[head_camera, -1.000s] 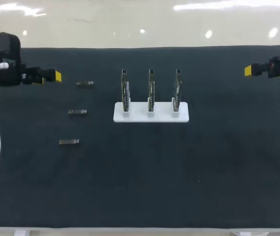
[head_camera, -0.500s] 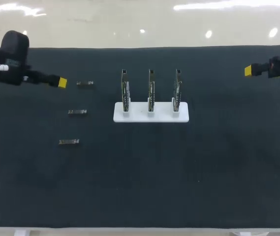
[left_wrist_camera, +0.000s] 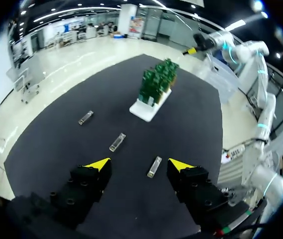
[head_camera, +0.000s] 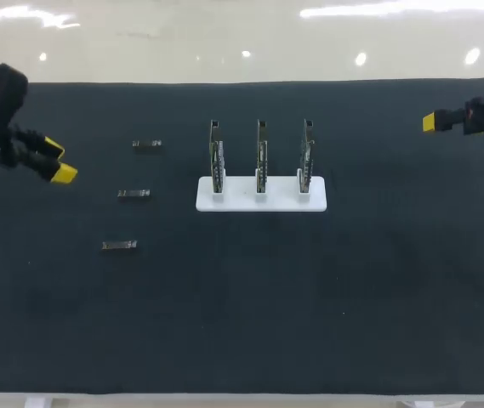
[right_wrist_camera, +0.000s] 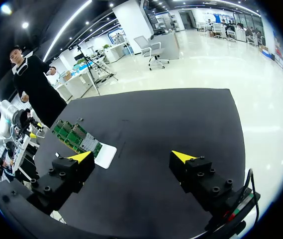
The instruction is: Pick up the optical module with the left hand, and insert it into the network port with the right hand.
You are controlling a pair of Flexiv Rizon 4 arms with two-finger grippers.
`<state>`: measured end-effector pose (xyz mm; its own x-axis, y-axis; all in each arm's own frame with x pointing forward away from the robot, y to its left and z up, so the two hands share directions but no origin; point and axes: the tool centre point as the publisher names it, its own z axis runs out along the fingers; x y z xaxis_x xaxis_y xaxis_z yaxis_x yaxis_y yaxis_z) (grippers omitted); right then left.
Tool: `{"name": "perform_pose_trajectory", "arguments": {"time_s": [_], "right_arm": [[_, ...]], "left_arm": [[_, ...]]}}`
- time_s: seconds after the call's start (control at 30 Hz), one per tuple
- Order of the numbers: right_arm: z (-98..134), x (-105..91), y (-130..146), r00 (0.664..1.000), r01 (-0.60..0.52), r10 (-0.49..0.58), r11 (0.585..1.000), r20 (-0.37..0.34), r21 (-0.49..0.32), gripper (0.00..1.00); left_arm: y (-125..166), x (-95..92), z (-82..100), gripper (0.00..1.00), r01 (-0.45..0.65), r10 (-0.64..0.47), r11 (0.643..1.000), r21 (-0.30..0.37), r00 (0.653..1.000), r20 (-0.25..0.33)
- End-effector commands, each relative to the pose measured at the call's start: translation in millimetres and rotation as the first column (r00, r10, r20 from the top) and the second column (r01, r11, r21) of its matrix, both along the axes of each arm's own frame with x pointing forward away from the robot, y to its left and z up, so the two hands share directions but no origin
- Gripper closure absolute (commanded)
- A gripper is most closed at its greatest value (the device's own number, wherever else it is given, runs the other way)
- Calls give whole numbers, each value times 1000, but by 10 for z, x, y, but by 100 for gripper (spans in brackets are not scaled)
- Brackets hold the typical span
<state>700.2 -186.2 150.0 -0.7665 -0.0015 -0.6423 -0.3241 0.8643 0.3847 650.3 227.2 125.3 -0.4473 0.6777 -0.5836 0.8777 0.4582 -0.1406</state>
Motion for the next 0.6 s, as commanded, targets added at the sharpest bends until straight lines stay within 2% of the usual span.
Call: {"name": "perform_pose_trajectory", "arguments": {"time_s": [0.03,0.27,0.4,0.6], "right_arm": [[2,-6,7,1000,4,-4,1000,0,-2,0],[2,-6,7,1000,4,-4,1000,0,-2,0],[2,-6,7,1000,4,-4,1000,0,-2,0],[2,-6,7,1000,4,-4,1000,0,-2,0]], "left_arm": [[59,-2,-45,0,220,-217,973,76,975,-42],[143,-52,-96,0,320,-322,943,94,947,-2],[167,7,-66,0,297,-299,952,67,954,16],[166,25,-52,0,285,-286,956,66,958,7]]}}
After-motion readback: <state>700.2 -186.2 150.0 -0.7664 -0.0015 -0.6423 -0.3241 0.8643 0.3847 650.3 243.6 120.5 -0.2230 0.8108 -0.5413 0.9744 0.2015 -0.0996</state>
